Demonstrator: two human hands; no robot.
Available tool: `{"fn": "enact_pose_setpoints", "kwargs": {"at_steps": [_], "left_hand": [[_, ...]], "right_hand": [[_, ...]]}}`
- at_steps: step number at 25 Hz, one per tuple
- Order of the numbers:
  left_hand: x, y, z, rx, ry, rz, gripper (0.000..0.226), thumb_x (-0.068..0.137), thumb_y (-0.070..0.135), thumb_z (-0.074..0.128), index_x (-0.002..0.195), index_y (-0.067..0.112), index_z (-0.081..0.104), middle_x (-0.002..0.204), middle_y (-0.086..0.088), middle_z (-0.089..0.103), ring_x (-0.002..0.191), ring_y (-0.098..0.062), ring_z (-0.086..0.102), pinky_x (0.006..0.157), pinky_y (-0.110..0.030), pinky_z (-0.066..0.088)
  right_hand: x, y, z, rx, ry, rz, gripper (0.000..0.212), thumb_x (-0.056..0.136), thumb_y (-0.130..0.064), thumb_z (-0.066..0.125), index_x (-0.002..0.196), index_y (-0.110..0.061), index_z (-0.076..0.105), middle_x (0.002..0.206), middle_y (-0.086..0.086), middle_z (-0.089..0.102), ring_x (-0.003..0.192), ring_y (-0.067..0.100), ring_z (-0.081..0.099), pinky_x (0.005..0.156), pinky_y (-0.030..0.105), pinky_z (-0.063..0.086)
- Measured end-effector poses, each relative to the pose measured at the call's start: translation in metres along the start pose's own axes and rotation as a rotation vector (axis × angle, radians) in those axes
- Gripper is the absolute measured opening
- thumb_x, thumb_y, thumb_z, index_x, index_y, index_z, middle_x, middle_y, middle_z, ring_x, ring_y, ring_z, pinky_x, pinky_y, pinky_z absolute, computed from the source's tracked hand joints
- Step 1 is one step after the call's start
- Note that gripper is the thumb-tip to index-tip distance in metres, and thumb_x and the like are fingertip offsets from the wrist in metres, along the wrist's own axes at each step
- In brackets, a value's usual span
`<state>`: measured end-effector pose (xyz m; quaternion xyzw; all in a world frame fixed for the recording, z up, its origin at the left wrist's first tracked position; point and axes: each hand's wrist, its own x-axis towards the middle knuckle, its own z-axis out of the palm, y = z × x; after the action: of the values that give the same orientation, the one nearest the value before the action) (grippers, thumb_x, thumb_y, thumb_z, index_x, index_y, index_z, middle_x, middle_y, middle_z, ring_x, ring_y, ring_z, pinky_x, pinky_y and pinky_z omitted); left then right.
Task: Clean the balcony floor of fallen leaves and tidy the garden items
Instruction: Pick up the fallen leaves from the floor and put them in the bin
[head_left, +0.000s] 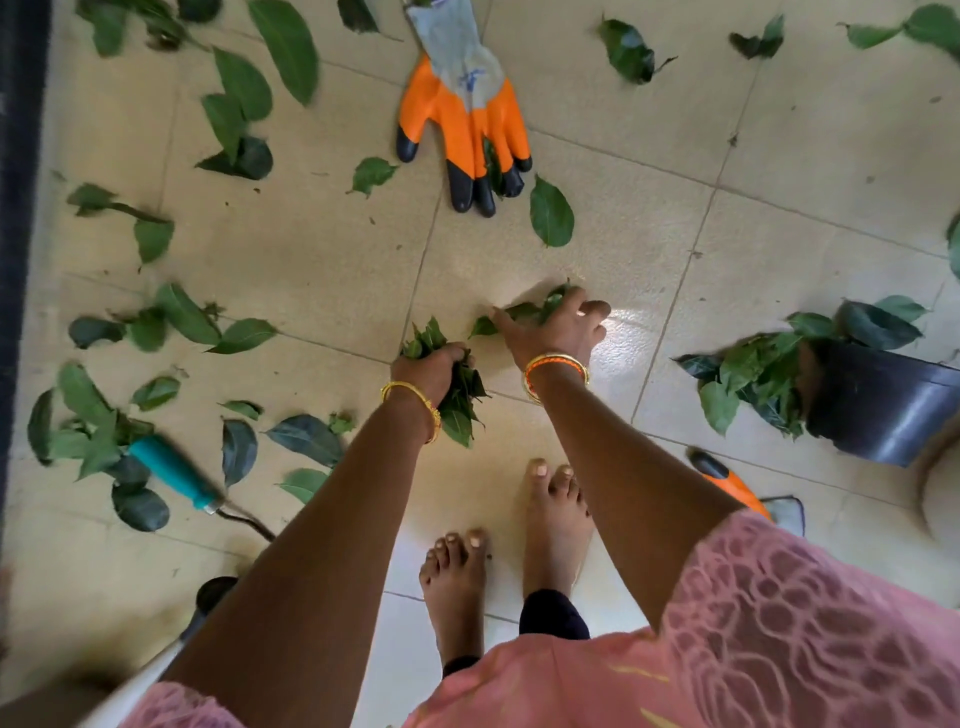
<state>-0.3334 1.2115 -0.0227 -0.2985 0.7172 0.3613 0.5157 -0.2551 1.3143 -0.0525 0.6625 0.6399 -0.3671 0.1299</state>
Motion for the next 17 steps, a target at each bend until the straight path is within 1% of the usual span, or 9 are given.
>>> {"fn": "enact_pose_setpoints", "kwargs": {"at_steps": [2,6,8,10,11,12,14,15,17], "left_hand": [[0.007,-0.001,-0.005,0.0,0.014,0.027,0.045,0.066,0.022,0.073,0.107,0.005,0.067,0.098,-0.015,0.071,0.09,-0.03,0.068,0.083,-0.047,0.056],[0.003,-0.003,-0.013,-0.07,0.001,0.027,0.035,0.064,0.019,0.074,0.096,0.005,0.07,0.096,-0.015,0.071,0.09,-0.031,0.067,0.086,-0.047,0.055],[-0.002,-0.006,-0.018,-0.079,-0.001,0.01,0.032,0.062,0.022,0.076,0.089,0.007,0.07,0.092,-0.014,0.07,0.091,-0.032,0.066,0.087,-0.047,0.055],[-0.009,-0.009,-0.022,-0.104,0.014,0.011,0.012,0.074,0.017,0.075,0.076,0.01,0.065,0.082,-0.012,0.066,0.092,-0.033,0.065,0.087,-0.048,0.054],[-0.013,-0.011,-0.024,-0.119,0.029,0.012,0.013,0.077,0.017,0.074,0.078,0.009,0.064,0.082,-0.012,0.065,0.094,-0.034,0.064,0.087,-0.048,0.054],[-0.018,-0.012,-0.025,-0.131,0.036,0.0,0.021,0.078,0.019,0.074,0.089,0.005,0.064,0.088,-0.014,0.065,0.095,-0.034,0.064,0.088,-0.048,0.054],[-0.027,-0.015,-0.026,-0.154,0.056,-0.031,0.053,0.077,0.027,0.075,0.119,0.0,0.055,0.107,-0.019,0.063,0.1,-0.035,0.061,0.09,-0.047,0.053],[-0.034,-0.015,-0.026,-0.151,0.053,-0.034,0.062,0.077,0.03,0.074,0.127,0.001,0.05,0.114,-0.019,0.061,0.102,-0.035,0.061,0.091,-0.046,0.052],[-0.052,-0.019,-0.025,-0.144,0.026,-0.033,0.074,0.076,0.042,0.075,0.131,0.002,0.047,0.121,-0.018,0.059,0.105,-0.034,0.06,0.094,-0.044,0.051]], "right_hand": [[0.002,-0.01,0.019,-0.058,0.047,-0.084,0.071,0.076,-0.035,0.075,0.131,-0.011,0.037,0.134,0.016,0.028,0.117,0.033,0.036,0.094,0.042,0.045],[0.0,-0.015,0.037,-0.076,0.06,-0.276,0.033,0.088,-0.002,0.056,0.12,-0.006,0.053,0.125,0.017,0.04,0.107,0.032,0.049,0.091,0.035,0.045],[0.001,-0.012,0.036,-0.061,0.034,-0.32,0.024,0.087,0.003,0.052,0.109,-0.001,0.062,0.116,0.017,0.051,0.098,0.03,0.055,0.086,0.033,0.048],[0.004,-0.011,0.03,0.013,0.002,-0.254,0.018,0.086,0.0,0.058,0.1,-0.004,0.068,0.105,0.014,0.063,0.092,0.024,0.059,0.083,0.025,0.048],[0.001,-0.012,0.023,0.094,-0.037,-0.182,0.016,0.084,-0.004,0.064,0.098,-0.007,0.07,0.1,0.01,0.067,0.089,0.02,0.061,0.08,0.021,0.048],[-0.004,-0.014,0.016,0.211,-0.107,-0.103,0.014,0.082,-0.007,0.068,0.095,-0.009,0.071,0.096,0.008,0.069,0.085,0.017,0.063,0.077,0.021,0.05],[-0.026,-0.018,-0.001,0.477,-0.309,0.002,0.013,0.08,-0.006,0.071,0.093,-0.009,0.068,0.086,0.007,0.069,0.073,0.014,0.064,0.065,0.021,0.055],[-0.043,-0.02,-0.008,0.557,-0.381,0.018,0.013,0.081,-0.004,0.07,0.093,-0.008,0.067,0.082,0.005,0.067,0.07,0.012,0.063,0.06,0.019,0.055],[-0.076,-0.02,-0.019,0.547,-0.394,-0.005,0.009,0.08,-0.007,0.072,0.086,-0.012,0.068,0.08,0.001,0.067,0.072,0.013,0.064,0.064,0.02,0.056]]}}
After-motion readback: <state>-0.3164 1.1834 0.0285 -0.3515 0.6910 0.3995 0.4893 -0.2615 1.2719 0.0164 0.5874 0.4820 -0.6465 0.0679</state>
